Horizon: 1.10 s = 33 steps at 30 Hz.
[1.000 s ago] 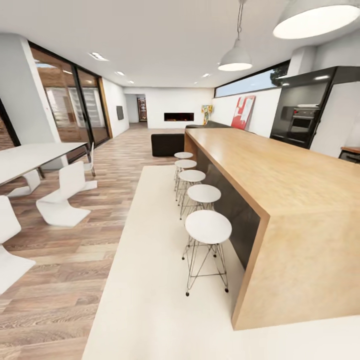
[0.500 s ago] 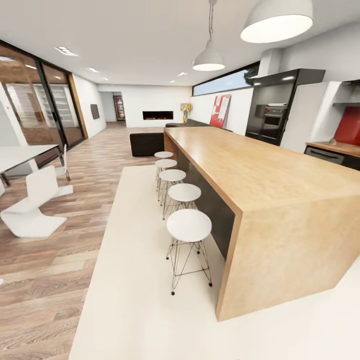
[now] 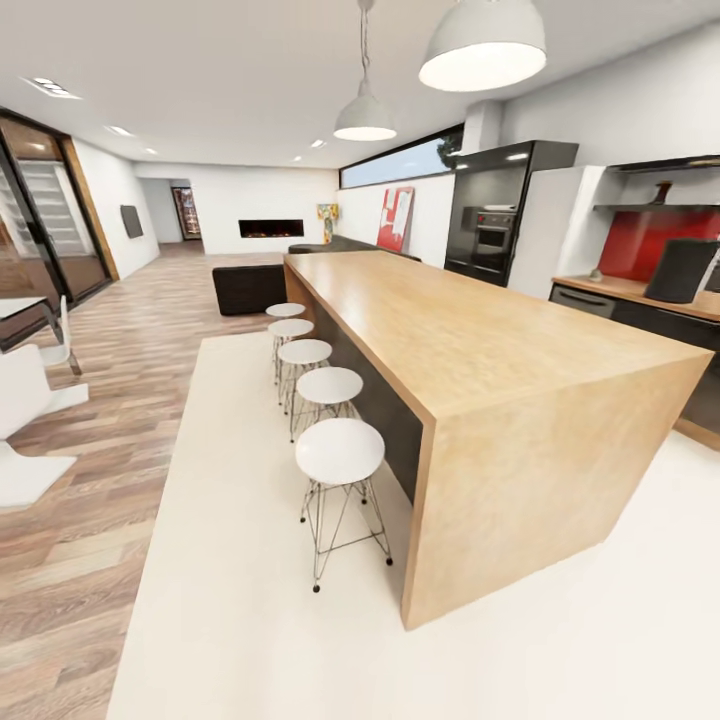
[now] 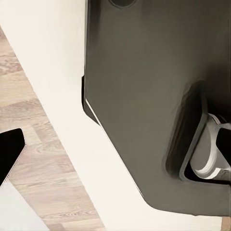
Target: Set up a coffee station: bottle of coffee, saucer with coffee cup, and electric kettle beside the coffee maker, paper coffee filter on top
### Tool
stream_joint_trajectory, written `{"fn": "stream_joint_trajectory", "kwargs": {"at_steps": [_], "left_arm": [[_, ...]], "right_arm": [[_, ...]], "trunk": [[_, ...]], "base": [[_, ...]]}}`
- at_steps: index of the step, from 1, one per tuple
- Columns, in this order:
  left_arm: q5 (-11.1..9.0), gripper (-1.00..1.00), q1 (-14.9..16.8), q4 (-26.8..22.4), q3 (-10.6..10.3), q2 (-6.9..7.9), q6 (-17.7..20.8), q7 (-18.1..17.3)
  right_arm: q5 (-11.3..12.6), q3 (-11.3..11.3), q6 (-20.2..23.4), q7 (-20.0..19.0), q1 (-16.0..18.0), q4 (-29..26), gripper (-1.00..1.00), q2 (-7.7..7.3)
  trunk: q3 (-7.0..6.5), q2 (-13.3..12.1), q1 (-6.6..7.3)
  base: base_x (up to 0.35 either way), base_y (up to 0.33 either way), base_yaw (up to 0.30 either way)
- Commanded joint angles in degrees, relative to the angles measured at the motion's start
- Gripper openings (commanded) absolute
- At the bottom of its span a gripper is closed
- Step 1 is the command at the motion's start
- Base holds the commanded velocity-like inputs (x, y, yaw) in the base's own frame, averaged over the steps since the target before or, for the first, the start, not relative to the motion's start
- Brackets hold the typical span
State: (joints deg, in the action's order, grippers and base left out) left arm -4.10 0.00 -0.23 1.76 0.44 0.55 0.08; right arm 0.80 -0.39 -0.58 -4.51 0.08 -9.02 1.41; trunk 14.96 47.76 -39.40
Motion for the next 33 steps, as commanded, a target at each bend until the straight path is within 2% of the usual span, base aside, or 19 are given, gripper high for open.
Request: {"fn": "stream_joint_trajectory", "kwargs": {"at_steps": [1,33], "left_arm": [[-0.42,1.00,0.00,-0.01,0.14,0.00,0.06,0.01],[-0.47,1.00,-0.02,0.00,0.18,0.00,0.16,0.01]], "right_arm": [[0.08,-0.05,-0.08,-0.15,0.01,-0.03,1.00,0.00],[0.08,0.02,-0.12,-0.15,0.01,-0.03,1.00,0.00]], "trunk": [[-0.10,-0.37,0.22],[-4.83,-13.21,7.25]], "base": [[0.000,0.000,-0.280],[0.000,0.000,-0.280]]}}
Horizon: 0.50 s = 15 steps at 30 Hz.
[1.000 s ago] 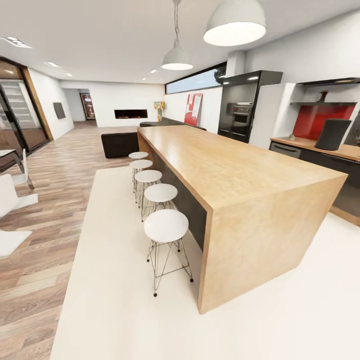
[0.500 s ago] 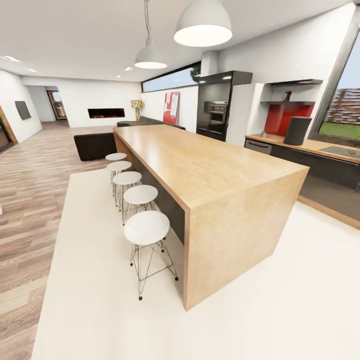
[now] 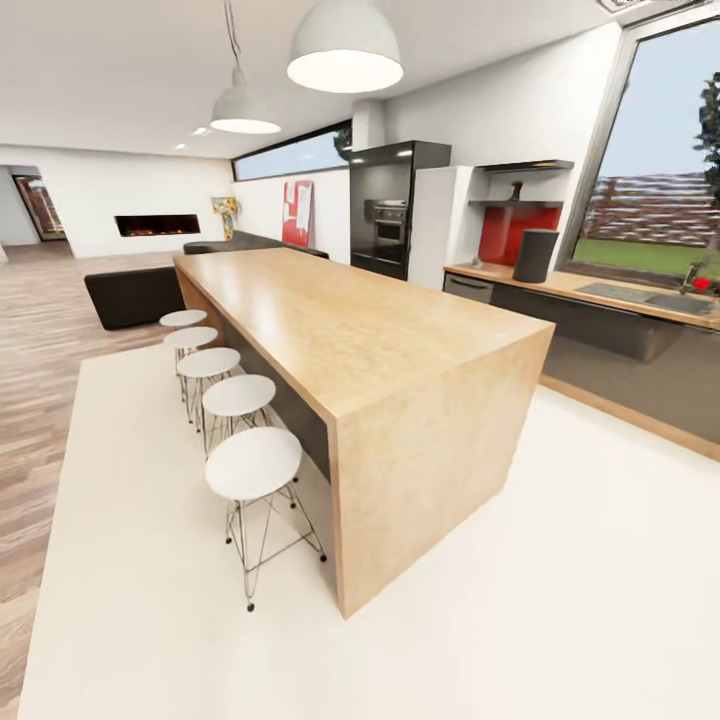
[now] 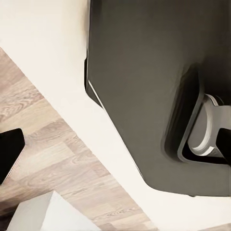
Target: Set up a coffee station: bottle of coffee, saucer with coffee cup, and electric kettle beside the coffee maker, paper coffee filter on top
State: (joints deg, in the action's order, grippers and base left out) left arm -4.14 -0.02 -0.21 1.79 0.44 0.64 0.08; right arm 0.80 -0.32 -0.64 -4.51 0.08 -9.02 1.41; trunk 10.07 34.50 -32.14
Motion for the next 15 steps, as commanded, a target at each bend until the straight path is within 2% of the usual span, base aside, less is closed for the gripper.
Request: {"fn": "stream_joint_trajectory", "kwargs": {"at_steps": [1,15], "left_arm": [[-0.43,1.00,0.01,-0.02,0.14,0.00,0.07,0.01],[-0.43,1.00,-0.01,0.02,0.14,-0.09,0.04,0.01]], "right_arm": [[0.08,-0.04,-0.07,-0.15,0.01,-0.03,1.00,0.00],[0.08,-0.08,-0.07,-0.15,0.01,-0.03,1.00,0.00]], "trunk": [[-0.09,-0.35,0.21],[-2.16,-5.97,3.28]], "base": [[0.000,0.000,-0.280],[0.000,0.000,-0.280]]}}
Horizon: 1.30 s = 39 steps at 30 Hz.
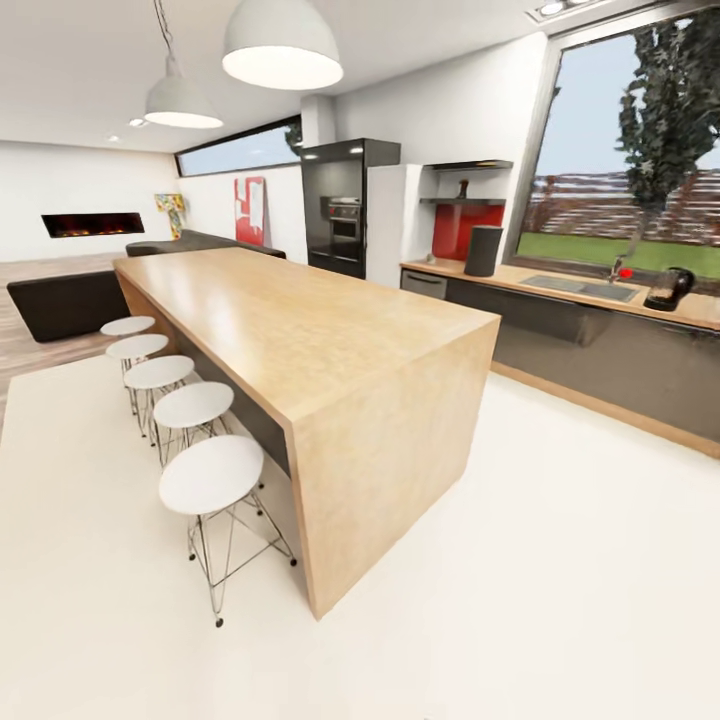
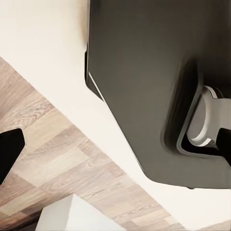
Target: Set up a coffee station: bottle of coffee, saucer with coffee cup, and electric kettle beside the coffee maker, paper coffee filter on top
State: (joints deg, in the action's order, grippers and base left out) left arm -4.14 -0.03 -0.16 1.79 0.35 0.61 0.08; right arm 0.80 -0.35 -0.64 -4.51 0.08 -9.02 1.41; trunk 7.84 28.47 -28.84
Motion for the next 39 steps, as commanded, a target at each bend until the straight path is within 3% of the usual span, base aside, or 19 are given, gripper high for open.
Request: {"fn": "stream_joint_trajectory", "kwargs": {"at_steps": [1,14,39], "left_arm": [[-0.43,1.00,-0.02,-0.02,0.14,0.00,0.04,0.01],[-0.45,1.00,-0.04,-0.06,0.12,0.00,0.01,-0.17],[-0.50,1.00,-0.06,-0.04,0.14,0.00,0.06,-0.17]], "right_arm": [[0.08,-0.03,-0.07,-0.15,0.01,-0.03,1.00,0.00],[0.08,-0.01,-0.07,-0.15,0.01,-0.03,1.00,0.00],[0.08,0.06,-0.07,-0.18,0.01,0.05,1.00,0.00]], "trunk": [[-0.08,-0.34,0.20],[-2.06,-5.55,3.06],[-1.67,-5.55,3.06]], "base": [[0.000,0.000,-0.281],[0.000,0.000,-0.282],[0.000,0.000,-0.288]]}}
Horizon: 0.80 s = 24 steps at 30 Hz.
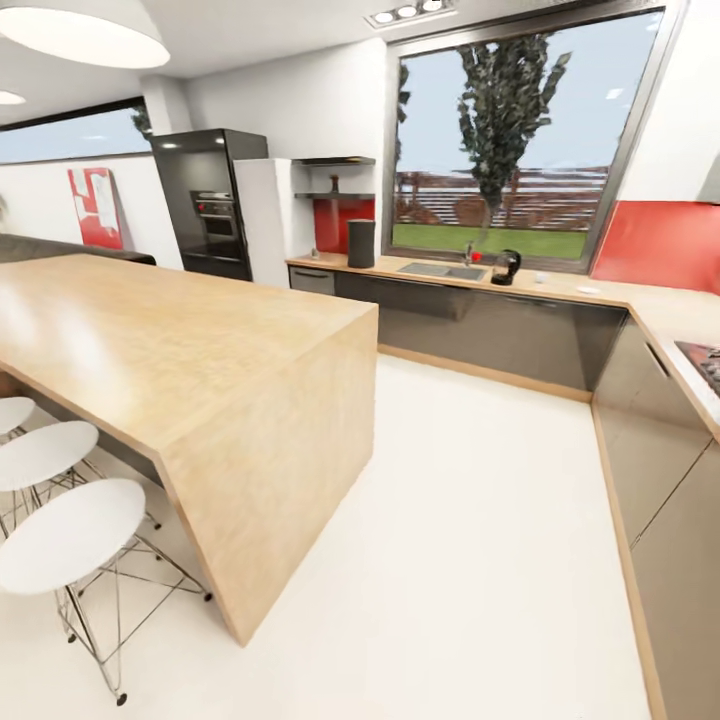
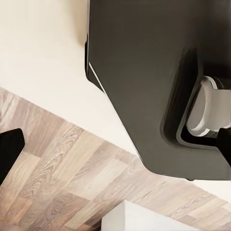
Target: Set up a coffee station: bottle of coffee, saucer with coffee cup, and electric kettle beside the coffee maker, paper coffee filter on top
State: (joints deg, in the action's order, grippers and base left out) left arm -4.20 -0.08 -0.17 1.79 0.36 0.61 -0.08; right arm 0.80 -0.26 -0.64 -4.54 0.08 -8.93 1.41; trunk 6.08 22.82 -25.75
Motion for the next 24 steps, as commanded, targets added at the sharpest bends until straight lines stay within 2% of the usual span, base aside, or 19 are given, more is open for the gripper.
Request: {"fn": "stream_joint_trajectory", "kwargs": {"at_steps": [1,24], "left_arm": [[-0.44,1.00,0.00,-0.03,0.14,0.00,0.07,-0.01],[-0.36,1.00,0.00,-0.05,0.14,0.08,-0.59,-0.15]], "right_arm": [[0.08,-0.03,-0.07,-0.16,0.01,-0.04,1.00,0.00],[0.08,0.07,-0.07,-0.20,0.01,0.12,1.00,0.00]], "trunk": [[0.07,0.10,-0.03],[-0.63,0.10,-0.03]], "base": [[0.000,0.000,-0.300],[0.000,0.000,-0.300]]}}
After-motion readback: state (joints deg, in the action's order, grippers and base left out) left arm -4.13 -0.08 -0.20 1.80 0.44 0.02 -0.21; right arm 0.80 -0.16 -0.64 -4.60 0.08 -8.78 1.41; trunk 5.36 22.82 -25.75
